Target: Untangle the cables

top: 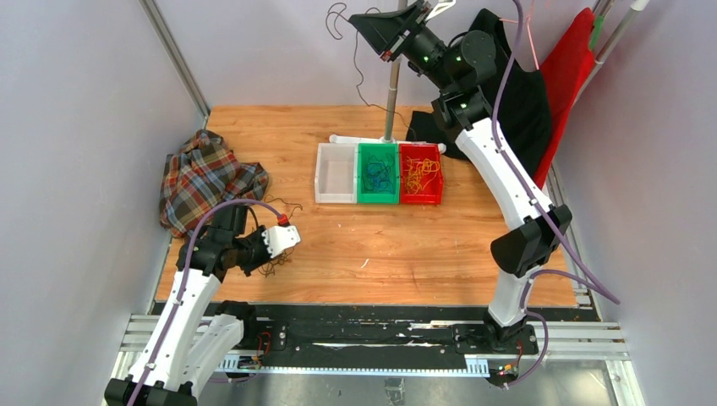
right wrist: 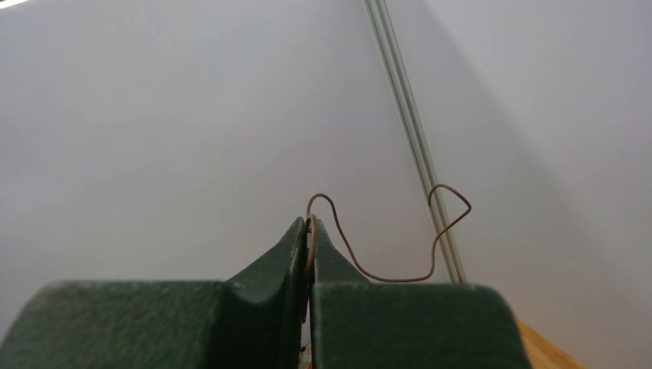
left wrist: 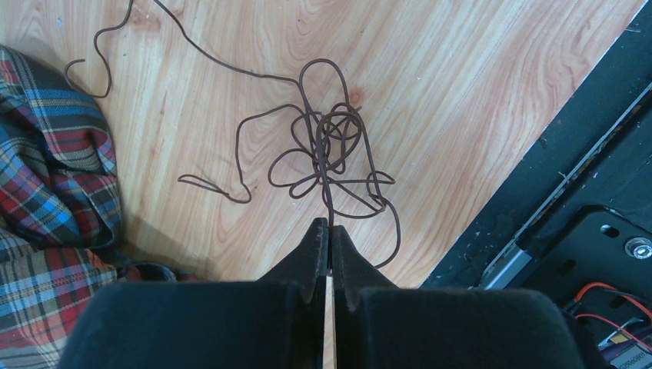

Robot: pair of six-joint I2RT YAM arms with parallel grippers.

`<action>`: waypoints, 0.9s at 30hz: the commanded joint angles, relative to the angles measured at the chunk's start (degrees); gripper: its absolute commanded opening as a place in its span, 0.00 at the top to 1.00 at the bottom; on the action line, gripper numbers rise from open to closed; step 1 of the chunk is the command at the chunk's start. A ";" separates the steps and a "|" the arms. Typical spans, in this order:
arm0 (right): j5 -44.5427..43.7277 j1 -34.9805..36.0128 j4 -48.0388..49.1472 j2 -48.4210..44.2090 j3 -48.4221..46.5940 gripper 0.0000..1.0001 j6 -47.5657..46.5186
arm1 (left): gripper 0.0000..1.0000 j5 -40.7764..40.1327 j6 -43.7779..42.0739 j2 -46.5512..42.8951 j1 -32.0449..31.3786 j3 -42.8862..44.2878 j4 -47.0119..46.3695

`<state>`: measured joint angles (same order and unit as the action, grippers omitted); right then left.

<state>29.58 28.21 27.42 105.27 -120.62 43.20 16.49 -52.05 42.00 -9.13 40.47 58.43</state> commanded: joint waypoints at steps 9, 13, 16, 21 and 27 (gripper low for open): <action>1.06 2.86 -4.55 1.07 -5.20 0.99 -8.35 | 0.99 1.44 -0.60 0.36 0.39 -0.70 -0.69; 0.79 3.70 -4.31 2.16 -4.35 0.99 -8.94 | 0.99 1.29 -0.64 -0.03 0.42 -1.03 -0.69; 0.61 4.31 -4.08 3.09 -3.59 0.99 -9.54 | 0.99 1.12 -0.77 -0.36 0.42 -1.12 -0.65; -0.21 5.13 -2.57 4.69 -0.49 0.99 -10.62 | 0.99 1.06 -0.95 -0.98 0.42 -1.16 -0.69; -0.30 6.06 -2.78 8.01 -1.88 0.99 -11.26 | 1.00 0.75 -1.08 -1.34 0.42 -1.22 -0.60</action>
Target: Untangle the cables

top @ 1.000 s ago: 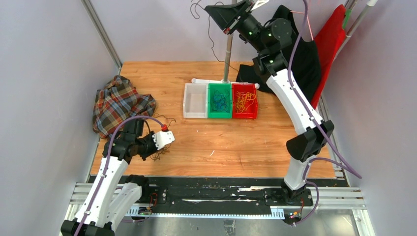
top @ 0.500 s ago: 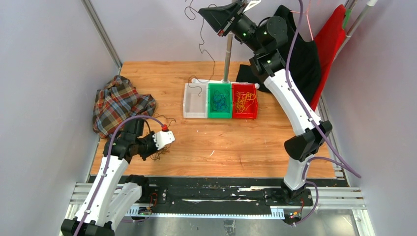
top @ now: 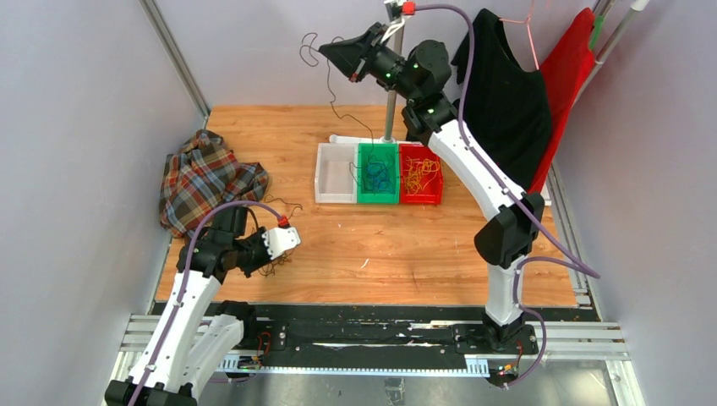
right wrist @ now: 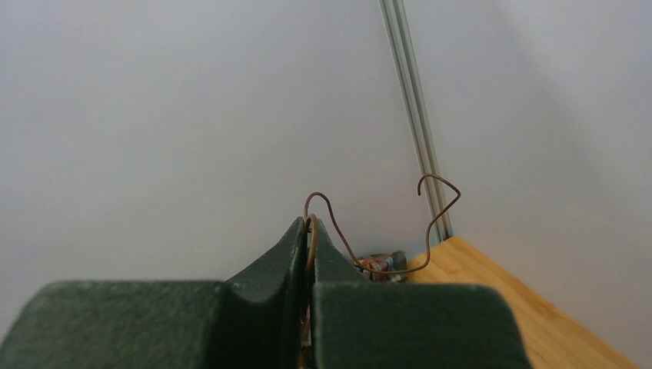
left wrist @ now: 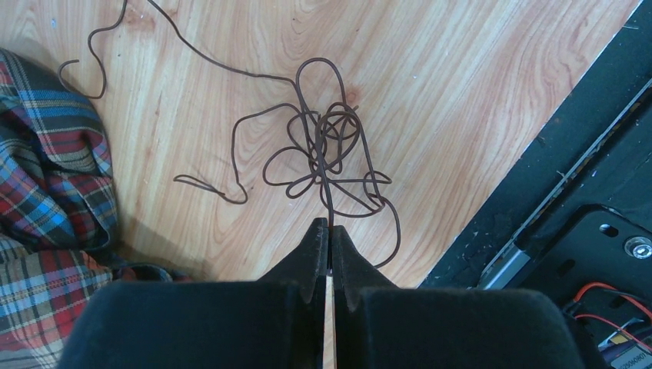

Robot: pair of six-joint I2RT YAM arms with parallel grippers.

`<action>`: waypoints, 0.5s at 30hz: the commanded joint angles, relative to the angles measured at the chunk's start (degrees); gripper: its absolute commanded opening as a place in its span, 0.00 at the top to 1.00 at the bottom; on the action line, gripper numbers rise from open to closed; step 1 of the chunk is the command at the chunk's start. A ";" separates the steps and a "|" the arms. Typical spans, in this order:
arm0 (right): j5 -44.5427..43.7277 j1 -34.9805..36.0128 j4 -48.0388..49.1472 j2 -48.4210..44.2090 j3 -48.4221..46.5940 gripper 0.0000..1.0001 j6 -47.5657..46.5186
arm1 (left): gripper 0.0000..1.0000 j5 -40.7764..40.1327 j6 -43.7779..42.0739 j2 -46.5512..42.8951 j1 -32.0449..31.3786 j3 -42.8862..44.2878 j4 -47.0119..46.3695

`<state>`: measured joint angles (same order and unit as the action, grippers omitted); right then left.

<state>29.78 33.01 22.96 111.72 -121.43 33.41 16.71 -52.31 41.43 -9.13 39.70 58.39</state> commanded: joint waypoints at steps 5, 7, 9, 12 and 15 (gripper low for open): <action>-1.28 1.94 -0.52 4.23 -3.73 0.99 -3.31 | 1.00 0.52 -1.26 -0.60 0.42 -0.49 -0.51; -1.90 2.39 -1.56 4.59 -4.67 0.99 -4.53 | 0.99 0.72 -1.23 -0.38 0.42 -0.31 -0.51; -2.55 2.70 -2.40 5.05 -5.81 0.99 -5.52 | 0.99 1.01 -1.12 -0.25 0.42 -0.19 -0.56; -2.85 3.09 -3.45 6.19 -7.90 0.99 -6.60 | 0.99 1.13 -0.88 -0.22 0.42 -0.09 -0.56; -3.11 3.27 -3.86 7.35 -10.45 0.99 -7.01 | 0.99 1.09 -0.80 -0.30 0.42 -0.06 -0.56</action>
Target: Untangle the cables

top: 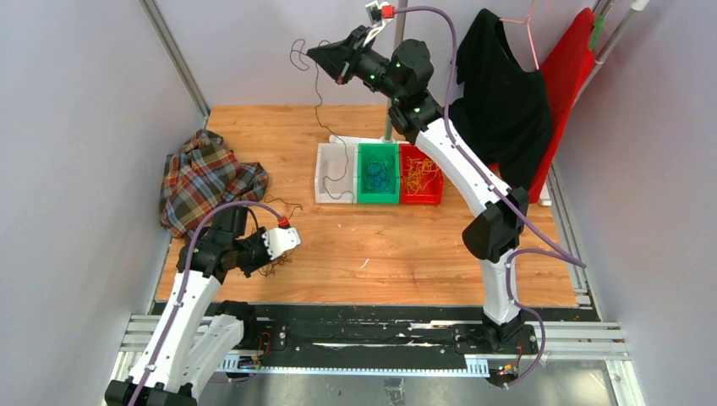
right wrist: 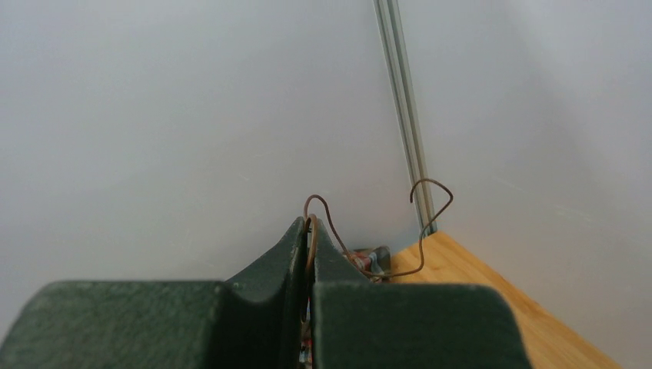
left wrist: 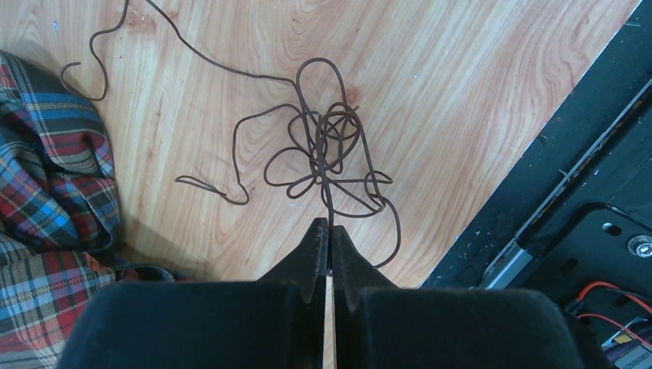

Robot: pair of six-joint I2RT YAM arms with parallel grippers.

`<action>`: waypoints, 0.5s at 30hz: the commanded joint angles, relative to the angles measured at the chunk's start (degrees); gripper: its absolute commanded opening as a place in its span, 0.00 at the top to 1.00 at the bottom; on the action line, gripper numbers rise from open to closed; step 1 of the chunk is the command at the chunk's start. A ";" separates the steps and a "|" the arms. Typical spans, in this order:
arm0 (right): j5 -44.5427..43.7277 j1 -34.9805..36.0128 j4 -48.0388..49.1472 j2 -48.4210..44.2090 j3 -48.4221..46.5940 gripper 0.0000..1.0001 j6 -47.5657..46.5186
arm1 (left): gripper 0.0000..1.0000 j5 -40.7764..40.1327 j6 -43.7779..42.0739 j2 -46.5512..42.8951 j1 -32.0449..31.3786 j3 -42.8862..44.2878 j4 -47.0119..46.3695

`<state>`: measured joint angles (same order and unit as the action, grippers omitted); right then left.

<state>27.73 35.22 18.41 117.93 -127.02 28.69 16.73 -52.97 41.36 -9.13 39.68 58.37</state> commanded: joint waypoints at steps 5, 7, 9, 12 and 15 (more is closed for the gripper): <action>-1.60 1.73 1.07 1.37 -7.85 0.99 -3.77 | 0.99 1.02 0.04 -0.19 0.40 -0.06 -0.54; -1.71 1.78 1.05 1.24 -8.01 0.99 -4.43 | 0.99 1.10 0.06 -0.04 0.38 -0.06 -0.54; -1.72 1.76 0.93 0.92 -6.42 0.99 -5.27 | 0.99 1.20 0.30 0.13 0.42 -0.05 -0.54; -1.76 1.78 1.63 -0.21 -0.44 0.99 -7.29 | 0.99 1.36 0.50 0.14 0.42 0.04 -0.54; -2.91 1.64 2.40 -1.09 6.77 0.99 -10.36 | 0.99 1.55 0.66 0.09 0.42 0.19 -0.54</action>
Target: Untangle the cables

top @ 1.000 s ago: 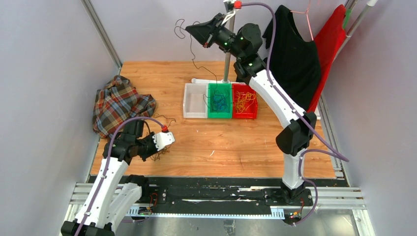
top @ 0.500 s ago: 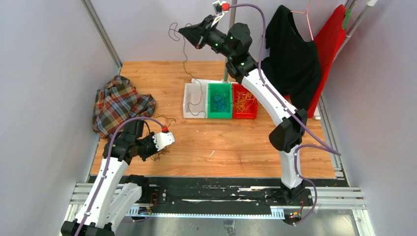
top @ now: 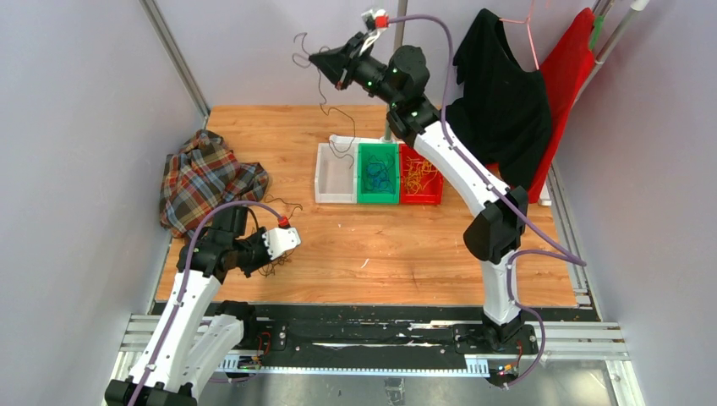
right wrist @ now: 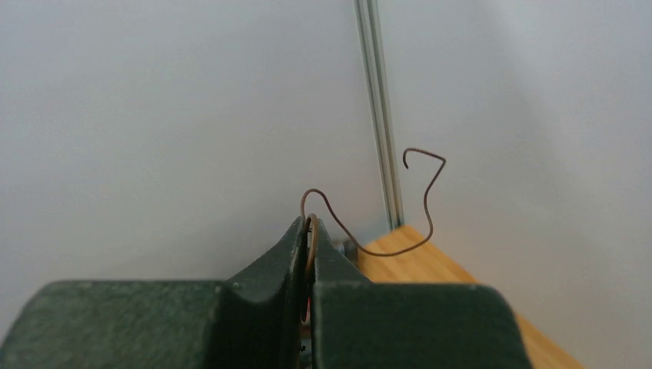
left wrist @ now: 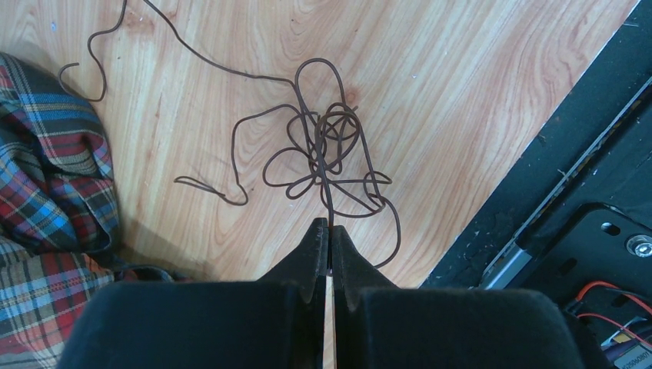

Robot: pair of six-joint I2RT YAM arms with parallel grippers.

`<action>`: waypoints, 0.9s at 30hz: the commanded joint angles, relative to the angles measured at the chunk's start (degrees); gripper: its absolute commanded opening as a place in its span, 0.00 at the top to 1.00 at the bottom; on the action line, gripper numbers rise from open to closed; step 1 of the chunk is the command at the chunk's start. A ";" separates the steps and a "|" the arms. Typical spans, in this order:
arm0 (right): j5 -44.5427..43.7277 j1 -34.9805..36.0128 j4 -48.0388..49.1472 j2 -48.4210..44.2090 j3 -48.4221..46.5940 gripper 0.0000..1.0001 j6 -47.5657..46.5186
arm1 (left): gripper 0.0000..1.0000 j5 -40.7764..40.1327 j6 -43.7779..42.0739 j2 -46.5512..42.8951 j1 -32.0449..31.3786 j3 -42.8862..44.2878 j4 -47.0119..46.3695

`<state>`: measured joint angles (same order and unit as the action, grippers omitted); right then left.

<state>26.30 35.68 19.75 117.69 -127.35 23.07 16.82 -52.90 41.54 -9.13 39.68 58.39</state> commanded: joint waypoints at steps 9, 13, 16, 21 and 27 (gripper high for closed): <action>-4.32 1.23 1.52 -4.70 25.45 0.99 -11.33 | 0.99 1.48 0.63 -0.50 0.42 -0.35 -0.56; -5.67 1.63 1.44 -8.76 32.70 0.99 -12.49 | 0.99 2.10 0.76 -0.37 0.40 -0.35 -0.60; -7.37 2.29 1.28 -11.08 37.76 0.99 -13.83 | 0.99 2.45 0.87 -0.23 0.42 -0.34 -0.56; -7.94 2.76 -0.59 -12.15 42.66 0.99 -13.97 | 0.99 2.12 0.96 -0.98 0.42 0.03 -0.47; -7.62 3.67 -6.26 -9.65 41.19 0.99 -15.87 | 0.99 2.40 1.17 -2.07 0.42 -0.10 -0.12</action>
<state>19.40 38.26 17.50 106.45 -84.66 9.69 17.87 -52.21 40.45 -9.13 39.68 58.41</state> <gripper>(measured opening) 0.012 0.018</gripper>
